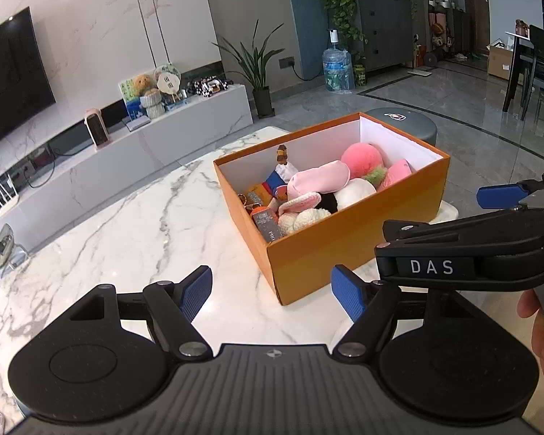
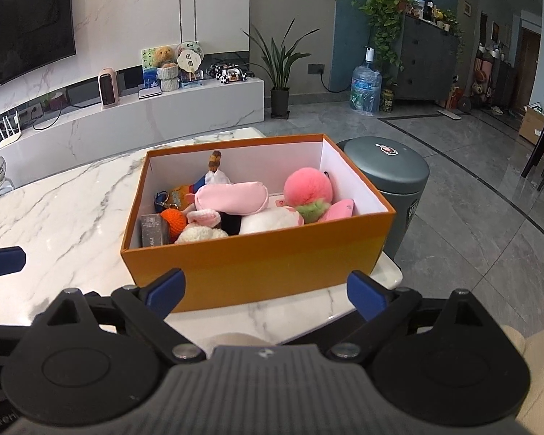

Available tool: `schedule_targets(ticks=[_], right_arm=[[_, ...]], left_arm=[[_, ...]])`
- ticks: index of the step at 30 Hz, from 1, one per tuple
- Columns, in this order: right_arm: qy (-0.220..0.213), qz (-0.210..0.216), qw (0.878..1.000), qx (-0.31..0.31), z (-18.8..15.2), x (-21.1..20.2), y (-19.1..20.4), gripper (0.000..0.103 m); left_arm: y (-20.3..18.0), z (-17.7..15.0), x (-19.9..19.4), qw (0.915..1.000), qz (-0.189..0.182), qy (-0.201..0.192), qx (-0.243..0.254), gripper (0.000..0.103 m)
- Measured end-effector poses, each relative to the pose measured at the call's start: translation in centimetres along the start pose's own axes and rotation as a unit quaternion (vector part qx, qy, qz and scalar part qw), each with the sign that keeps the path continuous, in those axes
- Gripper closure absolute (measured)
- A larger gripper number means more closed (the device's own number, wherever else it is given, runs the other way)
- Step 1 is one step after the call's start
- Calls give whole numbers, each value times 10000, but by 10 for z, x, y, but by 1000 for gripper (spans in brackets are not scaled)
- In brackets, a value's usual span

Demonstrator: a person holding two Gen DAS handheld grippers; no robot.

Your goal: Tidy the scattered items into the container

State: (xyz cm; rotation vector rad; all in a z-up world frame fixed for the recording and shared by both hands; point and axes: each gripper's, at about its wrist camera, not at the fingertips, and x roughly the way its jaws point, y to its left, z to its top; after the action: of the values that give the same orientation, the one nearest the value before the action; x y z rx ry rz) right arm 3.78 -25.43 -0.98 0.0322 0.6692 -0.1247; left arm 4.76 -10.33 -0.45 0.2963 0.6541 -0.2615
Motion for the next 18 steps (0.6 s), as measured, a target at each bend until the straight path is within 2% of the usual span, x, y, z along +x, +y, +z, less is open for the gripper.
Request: schedule_targets(ticks=[8, 18], right_arm=[[-19, 20, 9999, 98, -17, -9, 8, 6], [21, -2, 10000, 62, -26, -11, 25, 6]], left_arm=[[2, -17, -16, 9998, 112, -156, 63, 18], [13, -29, -18, 9999, 83, -122, -70, 18]])
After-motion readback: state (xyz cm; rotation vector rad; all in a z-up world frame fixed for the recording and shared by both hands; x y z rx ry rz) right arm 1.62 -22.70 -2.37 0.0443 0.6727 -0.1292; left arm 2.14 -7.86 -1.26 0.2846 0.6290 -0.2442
